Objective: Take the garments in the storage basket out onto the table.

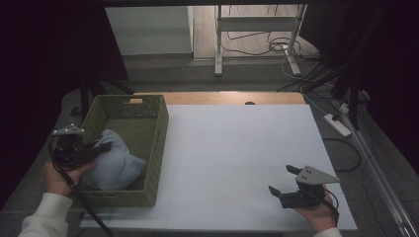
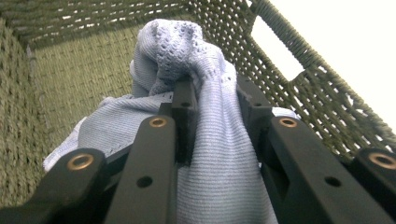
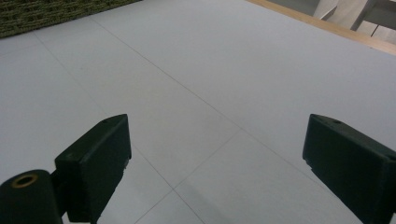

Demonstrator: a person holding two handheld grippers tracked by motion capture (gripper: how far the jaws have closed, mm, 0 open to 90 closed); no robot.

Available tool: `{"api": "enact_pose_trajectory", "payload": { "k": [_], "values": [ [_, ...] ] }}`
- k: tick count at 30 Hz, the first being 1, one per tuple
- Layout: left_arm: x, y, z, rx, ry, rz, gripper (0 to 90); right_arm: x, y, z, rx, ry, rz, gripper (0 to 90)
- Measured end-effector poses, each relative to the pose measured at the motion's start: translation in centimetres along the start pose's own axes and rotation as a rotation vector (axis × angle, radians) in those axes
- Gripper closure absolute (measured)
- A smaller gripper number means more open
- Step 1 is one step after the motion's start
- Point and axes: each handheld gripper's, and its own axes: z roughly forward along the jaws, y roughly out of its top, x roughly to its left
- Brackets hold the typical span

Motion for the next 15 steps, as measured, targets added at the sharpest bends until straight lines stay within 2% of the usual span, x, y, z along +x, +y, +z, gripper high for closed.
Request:
{"api": "enact_pose_trajectory", "payload": {
  "k": [15],
  "values": [
    [-0.52,0.70,-0.57,-0.069,-0.023,-0.016,72.6,-0.02,-0.02,-0.02,0.001,-0.001,0.001,8.2]
  ]
}}
